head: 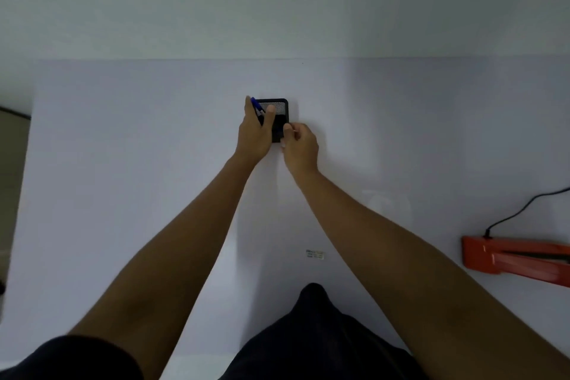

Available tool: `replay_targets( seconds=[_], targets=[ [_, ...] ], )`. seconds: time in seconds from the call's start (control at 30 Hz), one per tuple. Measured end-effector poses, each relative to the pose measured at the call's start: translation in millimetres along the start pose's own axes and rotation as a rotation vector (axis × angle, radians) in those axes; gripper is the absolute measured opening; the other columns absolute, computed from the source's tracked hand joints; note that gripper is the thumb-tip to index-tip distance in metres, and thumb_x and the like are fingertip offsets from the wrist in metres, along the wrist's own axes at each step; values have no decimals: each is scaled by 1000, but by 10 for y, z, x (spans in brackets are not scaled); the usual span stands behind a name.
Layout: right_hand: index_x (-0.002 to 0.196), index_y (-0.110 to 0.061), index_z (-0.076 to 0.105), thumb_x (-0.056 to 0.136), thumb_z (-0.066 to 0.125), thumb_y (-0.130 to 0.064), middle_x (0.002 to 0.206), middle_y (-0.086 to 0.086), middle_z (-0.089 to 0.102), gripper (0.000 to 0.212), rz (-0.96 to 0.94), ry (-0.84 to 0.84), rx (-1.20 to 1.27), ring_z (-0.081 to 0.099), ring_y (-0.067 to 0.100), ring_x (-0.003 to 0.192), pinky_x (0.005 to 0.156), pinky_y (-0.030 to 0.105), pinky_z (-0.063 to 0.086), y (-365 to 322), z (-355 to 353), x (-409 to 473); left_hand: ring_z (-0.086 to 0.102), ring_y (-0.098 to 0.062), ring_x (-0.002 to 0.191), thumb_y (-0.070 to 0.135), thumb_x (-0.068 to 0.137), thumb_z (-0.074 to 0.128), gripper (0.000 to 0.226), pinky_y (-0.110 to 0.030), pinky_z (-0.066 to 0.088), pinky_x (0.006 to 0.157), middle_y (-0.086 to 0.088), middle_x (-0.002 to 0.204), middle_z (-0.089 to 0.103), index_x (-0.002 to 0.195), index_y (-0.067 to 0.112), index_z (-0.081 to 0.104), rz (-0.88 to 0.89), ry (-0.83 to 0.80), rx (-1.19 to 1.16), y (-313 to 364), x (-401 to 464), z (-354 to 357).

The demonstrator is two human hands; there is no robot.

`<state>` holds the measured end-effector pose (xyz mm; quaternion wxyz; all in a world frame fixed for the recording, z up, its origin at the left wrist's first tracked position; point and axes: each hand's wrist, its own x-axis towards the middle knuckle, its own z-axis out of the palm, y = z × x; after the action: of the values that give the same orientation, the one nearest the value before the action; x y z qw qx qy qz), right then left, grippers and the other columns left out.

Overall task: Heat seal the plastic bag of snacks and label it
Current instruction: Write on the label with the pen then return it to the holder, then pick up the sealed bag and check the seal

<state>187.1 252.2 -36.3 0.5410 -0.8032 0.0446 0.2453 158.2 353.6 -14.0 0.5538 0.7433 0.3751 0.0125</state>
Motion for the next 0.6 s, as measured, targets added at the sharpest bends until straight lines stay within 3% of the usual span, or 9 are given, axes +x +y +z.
replay_targets(
  seconds=[0.1, 0.2, 0.33, 0.47, 0.6],
  targets=[
    [111, -10, 66, 101, 51, -35, 101, 10, 70, 31, -9, -33, -9, 68, 27, 94, 85, 51, 59, 6, -47, 44, 47, -26, 134, 44, 103, 42, 75, -25, 39, 102, -13, 152, 42, 158, 11, 3, -15, 32, 2, 27, -46, -39],
    [111, -13, 66, 99, 53, -37, 100, 7, 69, 30, 2, -28, -18, 67, 26, 95, 85, 52, 59, 126, -155, -34, 24, -21, 147, 43, 103, 45, 73, -24, 21, 112, -10, 162, 24, 157, 8, 11, 50, 172, 80, -12, -283, -72],
    [102, -19, 67, 98, 53, -33, 93, 4, 70, 20, 18, -17, -76, 68, 25, 89, 81, 53, 59, 529, -435, -381, 47, -19, 126, 36, 101, 53, 45, -27, 39, 102, -8, 137, 52, 137, 10, 47, 278, 280, 246, -231, -836, 53],
    [110, -18, 67, 100, 53, -22, 103, 3, 71, 17, 46, -25, -154, 67, 21, 95, 90, 47, 57, 1014, -798, -930, 59, -12, 93, 30, 97, 60, 25, -32, 54, 84, -1, 108, 64, 117, 15, 60, 277, -38, 344, -633, -1462, 411],
    [113, -14, 67, 100, 55, -13, 109, 3, 71, 17, 50, 2, -230, 64, 13, 98, 92, 30, 53, 1413, -1176, -1423, 62, -17, 89, 22, 94, 64, 22, -29, 52, 79, -5, 106, 66, 113, 11, 63, 251, -279, 424, -1078, -1981, 684]
  ],
)
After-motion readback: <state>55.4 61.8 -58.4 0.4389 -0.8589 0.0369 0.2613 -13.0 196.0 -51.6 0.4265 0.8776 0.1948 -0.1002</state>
